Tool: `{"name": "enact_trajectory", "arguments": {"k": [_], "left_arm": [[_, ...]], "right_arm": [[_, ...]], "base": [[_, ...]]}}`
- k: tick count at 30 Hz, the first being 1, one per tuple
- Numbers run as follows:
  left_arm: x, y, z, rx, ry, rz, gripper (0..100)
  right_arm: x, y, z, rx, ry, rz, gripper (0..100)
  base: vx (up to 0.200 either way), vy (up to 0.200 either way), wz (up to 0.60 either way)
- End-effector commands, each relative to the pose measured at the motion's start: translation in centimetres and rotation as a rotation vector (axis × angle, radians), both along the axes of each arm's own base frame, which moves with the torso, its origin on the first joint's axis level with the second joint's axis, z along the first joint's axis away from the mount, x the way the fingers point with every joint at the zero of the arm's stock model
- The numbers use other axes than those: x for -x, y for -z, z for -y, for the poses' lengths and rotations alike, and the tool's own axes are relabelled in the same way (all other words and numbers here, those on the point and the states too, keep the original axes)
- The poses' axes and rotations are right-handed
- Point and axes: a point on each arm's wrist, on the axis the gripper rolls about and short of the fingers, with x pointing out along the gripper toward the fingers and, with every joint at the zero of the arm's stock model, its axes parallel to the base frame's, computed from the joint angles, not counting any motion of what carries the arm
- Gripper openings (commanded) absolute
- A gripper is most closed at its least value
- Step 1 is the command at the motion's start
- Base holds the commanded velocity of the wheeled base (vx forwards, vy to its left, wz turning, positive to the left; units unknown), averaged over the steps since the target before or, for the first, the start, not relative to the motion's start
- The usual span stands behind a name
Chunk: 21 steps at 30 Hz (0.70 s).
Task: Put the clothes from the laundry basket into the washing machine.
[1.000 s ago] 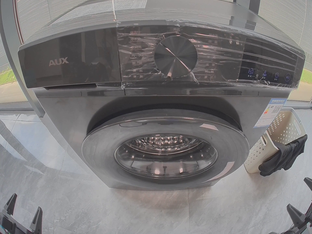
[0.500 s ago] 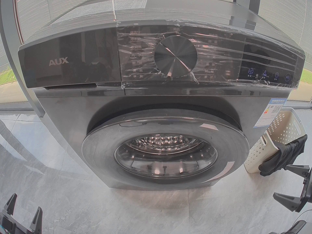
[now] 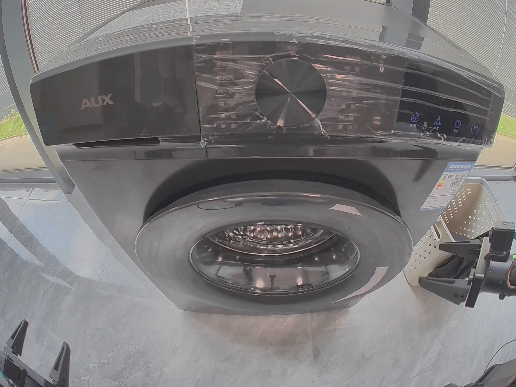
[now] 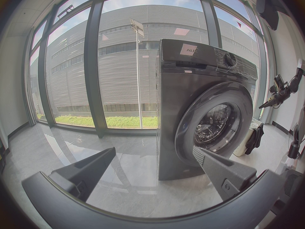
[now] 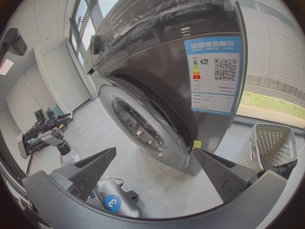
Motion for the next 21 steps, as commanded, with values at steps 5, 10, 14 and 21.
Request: {"name": "enact_trajectory", "arguments": {"k": [5,10,14,21], "left_arm": [[0.0,0.4,0.0,0.000,0.000,0.002,100],[0.0,0.4,0.0,0.000,-0.001,0.002,100],[0.0,0.4,0.0,0.000,0.000,0.002,100],[0.0,0.4,0.0,0.004,0.000,0.002,100]], "right_arm": [[-4.0,1.4,-0.9,0.015,-0.005,-0.060,100],[-5.3,1.5,-1.2,0.012,-0.004,-0.054,100],[-5.9,1.6,-1.9,0.014,-0.034,-0.063,100],[-6.7,1.9,-3.0,0.019,-0.073,-0.086,100]], "base": [[0.000,0.000,0.00],[0.000,0.000,0.00],[0.000,0.000,0.00],[0.000,0.000,0.00]]}}
